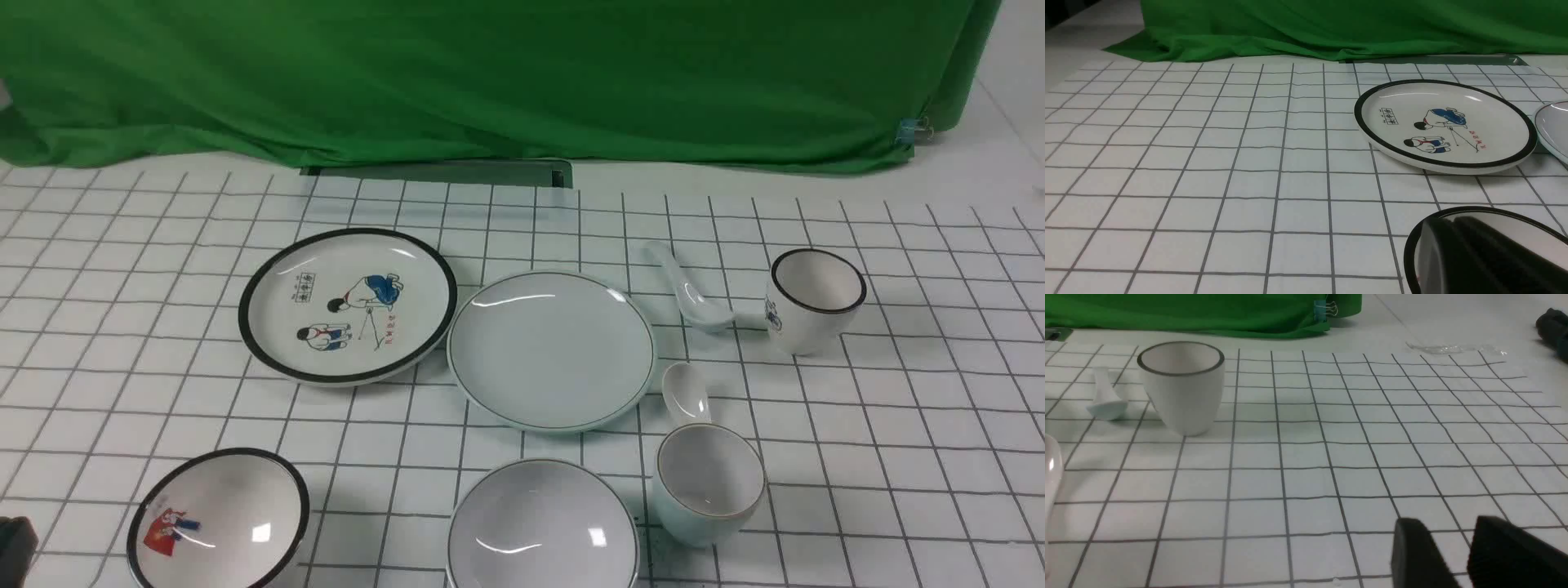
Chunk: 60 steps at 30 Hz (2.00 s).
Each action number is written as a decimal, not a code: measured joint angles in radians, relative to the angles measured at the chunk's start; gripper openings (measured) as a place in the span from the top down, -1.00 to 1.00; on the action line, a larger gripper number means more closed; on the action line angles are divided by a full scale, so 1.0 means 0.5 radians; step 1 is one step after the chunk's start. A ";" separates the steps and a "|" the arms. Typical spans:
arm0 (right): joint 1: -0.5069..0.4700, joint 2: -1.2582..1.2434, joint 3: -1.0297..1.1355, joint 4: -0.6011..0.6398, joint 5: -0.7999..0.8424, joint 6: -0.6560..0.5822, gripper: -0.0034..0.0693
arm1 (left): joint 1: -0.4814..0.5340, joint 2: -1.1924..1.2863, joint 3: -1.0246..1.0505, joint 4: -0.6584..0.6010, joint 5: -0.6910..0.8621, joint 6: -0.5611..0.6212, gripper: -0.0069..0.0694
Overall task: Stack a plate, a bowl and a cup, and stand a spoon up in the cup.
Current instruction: Use the left arm to grab a blue rice bowl
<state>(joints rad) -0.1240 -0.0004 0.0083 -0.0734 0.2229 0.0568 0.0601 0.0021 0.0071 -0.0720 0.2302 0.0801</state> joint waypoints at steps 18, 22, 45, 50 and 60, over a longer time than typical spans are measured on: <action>0.000 0.000 0.000 0.000 0.000 0.000 0.24 | 0.000 0.000 0.000 0.000 0.000 0.002 0.89; 0.000 0.000 0.000 0.000 0.000 0.000 0.24 | 0.000 0.000 0.000 0.000 0.000 0.002 0.89; 0.000 0.000 0.000 -0.007 -0.008 0.096 0.24 | 0.000 0.000 0.000 0.011 0.000 0.000 0.89; 0.000 0.000 0.000 -0.007 -0.008 0.130 0.24 | 0.000 0.000 0.000 -0.031 -0.072 0.000 0.89; 0.000 0.000 0.000 0.066 -0.014 1.612 0.24 | 0.000 0.000 0.000 -1.191 -0.287 -0.481 0.89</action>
<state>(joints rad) -0.1240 -0.0004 0.0083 -0.0403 0.2157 0.8628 0.0601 0.0021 0.0071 -0.6675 0.0865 -0.1605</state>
